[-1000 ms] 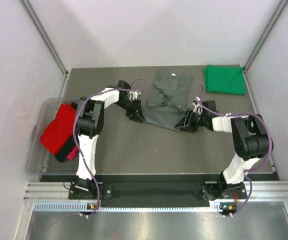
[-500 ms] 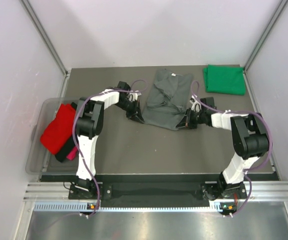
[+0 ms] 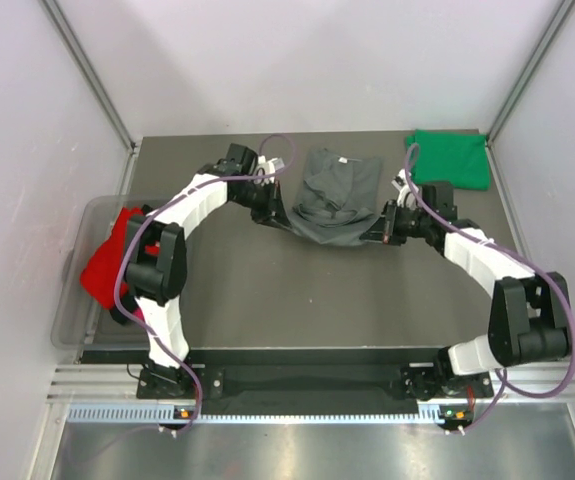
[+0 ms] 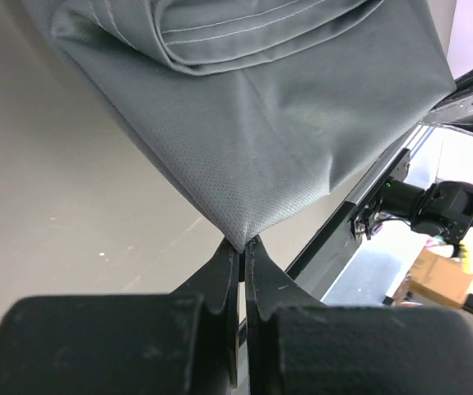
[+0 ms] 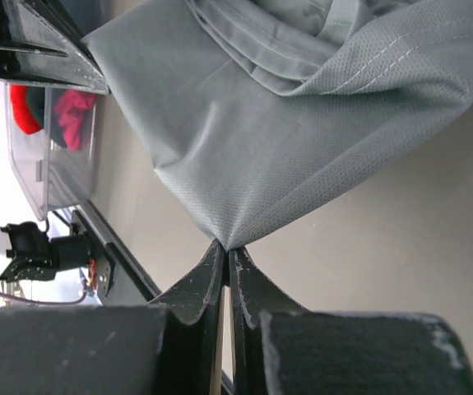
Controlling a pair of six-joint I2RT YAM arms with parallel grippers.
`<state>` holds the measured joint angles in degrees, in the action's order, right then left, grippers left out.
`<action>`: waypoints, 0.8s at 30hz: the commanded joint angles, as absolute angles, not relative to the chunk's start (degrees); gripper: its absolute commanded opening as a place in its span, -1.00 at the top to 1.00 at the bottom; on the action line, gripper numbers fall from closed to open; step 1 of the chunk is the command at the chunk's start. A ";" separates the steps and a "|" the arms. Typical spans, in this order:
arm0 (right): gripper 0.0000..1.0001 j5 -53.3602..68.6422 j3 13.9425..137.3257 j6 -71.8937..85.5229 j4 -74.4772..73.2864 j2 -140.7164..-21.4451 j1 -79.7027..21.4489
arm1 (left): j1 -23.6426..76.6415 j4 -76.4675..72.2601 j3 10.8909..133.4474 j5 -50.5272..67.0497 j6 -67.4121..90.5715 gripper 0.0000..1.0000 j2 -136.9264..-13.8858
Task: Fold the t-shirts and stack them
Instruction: Fold the tshirt
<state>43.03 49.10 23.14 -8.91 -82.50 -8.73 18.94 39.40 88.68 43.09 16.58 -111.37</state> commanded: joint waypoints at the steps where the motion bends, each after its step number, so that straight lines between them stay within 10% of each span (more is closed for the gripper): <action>1: 1.00 44.30 47.21 23.64 -8.88 -78.14 -8.00 | 20.47 38.41 88.51 41.75 15.82 1.00 -108.20; 24: 1.00 44.56 39.98 27.43 -2.55 -68.90 -3.16 | 21.01 37.97 91.05 39.90 15.21 1.00 -107.39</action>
<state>43.70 39.03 27.97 -6.24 -69.97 -4.12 21.17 39.44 87.85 39.05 16.38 -107.15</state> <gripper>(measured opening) 0.009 0.024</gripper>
